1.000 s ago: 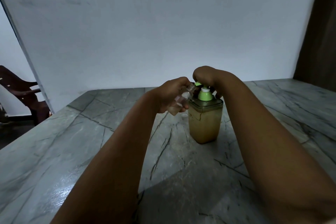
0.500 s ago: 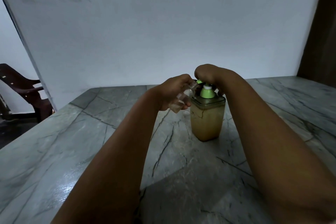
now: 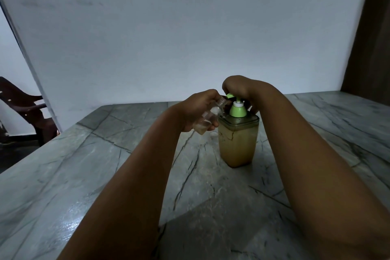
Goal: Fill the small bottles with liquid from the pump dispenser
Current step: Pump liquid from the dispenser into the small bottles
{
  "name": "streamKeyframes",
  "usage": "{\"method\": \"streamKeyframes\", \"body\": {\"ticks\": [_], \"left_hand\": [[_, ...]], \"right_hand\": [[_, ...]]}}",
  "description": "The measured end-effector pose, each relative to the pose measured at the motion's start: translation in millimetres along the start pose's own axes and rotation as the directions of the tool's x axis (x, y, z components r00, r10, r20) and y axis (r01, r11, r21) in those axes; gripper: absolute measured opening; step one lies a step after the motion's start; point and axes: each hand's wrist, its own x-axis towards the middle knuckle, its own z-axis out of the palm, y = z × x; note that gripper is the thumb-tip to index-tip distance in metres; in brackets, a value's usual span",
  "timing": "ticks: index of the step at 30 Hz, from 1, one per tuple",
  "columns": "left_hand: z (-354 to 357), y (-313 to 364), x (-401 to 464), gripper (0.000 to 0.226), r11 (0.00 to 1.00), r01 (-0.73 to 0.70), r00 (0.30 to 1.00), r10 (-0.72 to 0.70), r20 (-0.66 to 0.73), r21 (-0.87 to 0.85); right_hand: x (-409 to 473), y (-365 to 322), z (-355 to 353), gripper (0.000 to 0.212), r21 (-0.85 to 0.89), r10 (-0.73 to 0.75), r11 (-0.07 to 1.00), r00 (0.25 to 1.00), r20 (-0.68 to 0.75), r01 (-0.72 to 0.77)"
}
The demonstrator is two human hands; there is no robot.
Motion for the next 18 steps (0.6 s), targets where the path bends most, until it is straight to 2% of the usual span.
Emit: {"method": "streamKeyframes", "body": {"ticks": [14,18], "left_hand": [[2.2,1.0,-0.6,0.029,1.0,0.0,1.0,0.0,-0.011,-0.005],[1.7,1.2,-0.8,0.027,1.0,-0.008,1.0,0.008,-0.006,-0.015]], "right_hand": [[-1.4,-0.5,-2.2,0.039,0.032,-0.014,0.999,1.0,0.01,0.014],[0.6,0.4,-0.7,0.035,0.023,-0.007,1.0,1.0,-0.002,0.007]]}}
